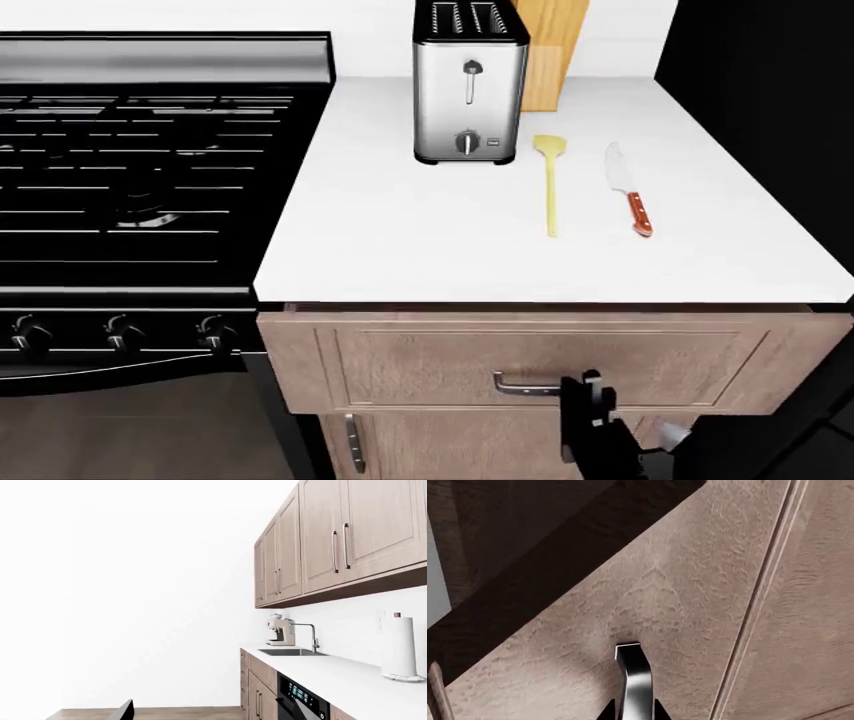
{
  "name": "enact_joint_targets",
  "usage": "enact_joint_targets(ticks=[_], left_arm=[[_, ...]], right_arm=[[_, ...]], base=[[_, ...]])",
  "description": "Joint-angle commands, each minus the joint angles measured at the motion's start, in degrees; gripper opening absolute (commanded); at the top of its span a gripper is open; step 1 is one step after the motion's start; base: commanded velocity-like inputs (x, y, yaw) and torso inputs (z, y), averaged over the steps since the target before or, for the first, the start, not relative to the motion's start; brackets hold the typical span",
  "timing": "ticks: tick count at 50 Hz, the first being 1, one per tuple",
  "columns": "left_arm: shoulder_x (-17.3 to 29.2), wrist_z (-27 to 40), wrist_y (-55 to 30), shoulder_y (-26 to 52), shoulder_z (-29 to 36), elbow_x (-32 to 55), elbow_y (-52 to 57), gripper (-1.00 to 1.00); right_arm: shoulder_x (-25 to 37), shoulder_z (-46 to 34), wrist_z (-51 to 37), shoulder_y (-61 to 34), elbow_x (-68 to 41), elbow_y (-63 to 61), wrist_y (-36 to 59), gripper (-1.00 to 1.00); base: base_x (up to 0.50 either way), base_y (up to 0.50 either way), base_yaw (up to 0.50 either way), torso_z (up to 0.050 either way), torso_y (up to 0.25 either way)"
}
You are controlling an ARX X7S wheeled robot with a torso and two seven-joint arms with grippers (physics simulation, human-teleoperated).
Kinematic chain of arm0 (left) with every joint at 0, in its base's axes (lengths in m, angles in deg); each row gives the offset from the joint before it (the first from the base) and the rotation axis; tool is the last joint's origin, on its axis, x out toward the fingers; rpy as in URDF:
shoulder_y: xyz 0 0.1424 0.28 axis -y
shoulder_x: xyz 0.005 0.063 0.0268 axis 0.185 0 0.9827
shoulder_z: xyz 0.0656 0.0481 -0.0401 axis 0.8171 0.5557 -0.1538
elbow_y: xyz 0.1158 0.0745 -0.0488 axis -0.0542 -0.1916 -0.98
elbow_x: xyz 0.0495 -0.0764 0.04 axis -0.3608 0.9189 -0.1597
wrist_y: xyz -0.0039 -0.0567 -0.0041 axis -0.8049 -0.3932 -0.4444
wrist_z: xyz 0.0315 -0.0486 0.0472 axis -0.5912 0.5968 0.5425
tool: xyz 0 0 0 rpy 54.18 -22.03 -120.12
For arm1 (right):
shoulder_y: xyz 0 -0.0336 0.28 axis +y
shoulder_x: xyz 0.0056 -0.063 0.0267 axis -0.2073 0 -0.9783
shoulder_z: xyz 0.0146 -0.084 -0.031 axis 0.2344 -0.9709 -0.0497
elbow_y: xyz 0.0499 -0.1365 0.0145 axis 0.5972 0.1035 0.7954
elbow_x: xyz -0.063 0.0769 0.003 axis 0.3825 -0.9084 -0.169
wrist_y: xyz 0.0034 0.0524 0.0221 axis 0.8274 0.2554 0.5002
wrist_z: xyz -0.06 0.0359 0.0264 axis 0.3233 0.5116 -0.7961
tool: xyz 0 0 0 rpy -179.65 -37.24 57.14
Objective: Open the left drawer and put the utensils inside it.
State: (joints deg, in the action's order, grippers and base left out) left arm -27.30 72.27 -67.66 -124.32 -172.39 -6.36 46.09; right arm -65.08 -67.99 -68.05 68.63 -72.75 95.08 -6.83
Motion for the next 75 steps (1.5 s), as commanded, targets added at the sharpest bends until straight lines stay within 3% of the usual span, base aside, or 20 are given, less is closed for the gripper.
enact_joint_targets(ticks=[1, 15, 35, 60, 61, 75], left_arm=[[0.0, -0.2, -0.3, 0.0, -1.1, 0.8, 0.0, 1.00], [0.0, -0.2, 0.0, 0.0, -0.5, 0.1, 0.0, 1.00], [0.2, 0.0, 0.4, 0.0, 0.2, -0.2, 0.0, 1.00], [0.4, 0.0, 0.2, 0.0, -0.3, 0.5, 0.0, 1.00], [0.4, 0.0, 0.2, 0.0, -0.3, 0.5, 0.0, 1.00], [0.5, 0.1, 0.2, 0.0, 0.3, 0.0, 0.0, 1.00]], right_arm=[[1.5, 0.5, 1.4, 7.6, -0.8, -12.0, 0.4, -1.00], [2.9, 0.5, 2.0, 20.1, -0.9, -26.8, 0.9, -1.00], [4.7, 1.7, 5.6, 30.5, 0.9, -33.9, -0.4, -1.00], [4.5, 1.3, 6.6, 31.7, 5.5, -34.3, -2.5, -1.00], [4.4, 1.3, 6.6, 31.8, 6.5, -34.5, -2.8, 1.00], [4.6, 1.4, 6.9, 32.8, 7.7, -36.4, -3.8, 1.00]], base=[[0.00, 0.00, 0.00, 0.000, 0.000], [0.00, 0.00, 0.00, 0.001, 0.004], [0.00, 0.00, 0.00, 0.001, 0.003], [0.00, 0.00, 0.00, 0.002, 0.003], [0.00, 0.00, 0.00, 0.000, 0.010], [0.00, 0.00, 0.00, 0.001, 0.001]])
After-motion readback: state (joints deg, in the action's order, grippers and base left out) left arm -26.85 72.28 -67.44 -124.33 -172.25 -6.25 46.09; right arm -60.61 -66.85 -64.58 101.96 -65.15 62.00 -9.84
